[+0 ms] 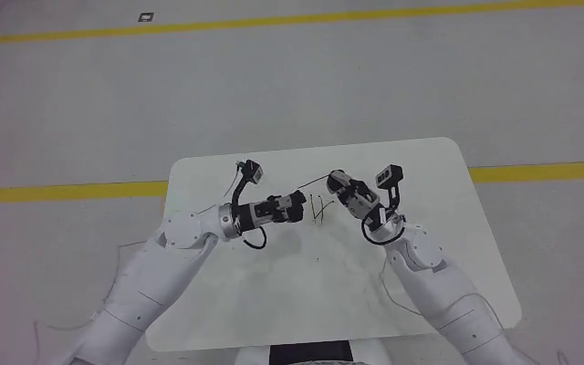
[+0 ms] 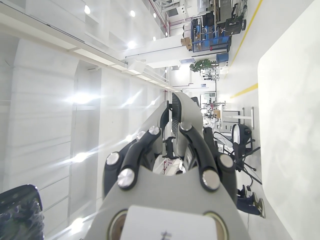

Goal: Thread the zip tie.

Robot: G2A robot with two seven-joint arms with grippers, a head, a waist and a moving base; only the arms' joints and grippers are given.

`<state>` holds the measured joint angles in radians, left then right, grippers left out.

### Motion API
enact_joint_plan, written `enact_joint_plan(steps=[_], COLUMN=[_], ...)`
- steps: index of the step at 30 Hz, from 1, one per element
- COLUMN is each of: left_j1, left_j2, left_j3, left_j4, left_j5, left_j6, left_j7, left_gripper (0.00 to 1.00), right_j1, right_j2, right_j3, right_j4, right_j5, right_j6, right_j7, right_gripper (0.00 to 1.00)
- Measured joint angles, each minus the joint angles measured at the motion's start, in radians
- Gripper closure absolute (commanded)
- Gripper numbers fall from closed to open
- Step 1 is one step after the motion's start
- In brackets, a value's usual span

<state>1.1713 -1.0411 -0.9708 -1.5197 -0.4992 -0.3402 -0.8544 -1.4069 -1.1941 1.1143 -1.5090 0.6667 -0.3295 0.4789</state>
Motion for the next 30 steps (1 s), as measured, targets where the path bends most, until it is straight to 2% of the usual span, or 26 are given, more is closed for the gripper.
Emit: enact_joint_plan(steps=[7,14,20,23,30], left_j1=[-0.003,-0.008,-0.009,-0.003,-0.011], left_j2=[-0.026,-0.055,-0.056,-0.057,-0.063], left_j3=[-0.032,-0.052,-0.053,-0.050,-0.031], left_j4=[0.034,0.079,0.082,0.076,0.111], left_j5=[-0.037,-0.034,-0.030,-0.031,-0.036], left_j6=[0.000,0.000,0.000,0.006,0.000], left_j7=[-0.051,-0.081,-0.083,-0.064,-0.038], left_gripper=[0.00,0.00,0.00,0.00,0.00], right_j1=[0.001,0.009,0.009,0.005,-0.002], right_j2=[-0.007,-0.014,-0.014,-0.015,-0.020], right_j3=[-0.009,-0.018,-0.018,-0.018,-0.027], right_j4=[0.007,0.020,0.019,0.012,0.000], right_j5=[0.025,0.056,0.056,0.049,0.054], right_j6=[0.028,0.043,0.043,0.049,0.077], right_j7=[0.042,0.080,0.080,0.069,0.077], right_gripper=[1.00,1.00,1.00,1.00,1.00])
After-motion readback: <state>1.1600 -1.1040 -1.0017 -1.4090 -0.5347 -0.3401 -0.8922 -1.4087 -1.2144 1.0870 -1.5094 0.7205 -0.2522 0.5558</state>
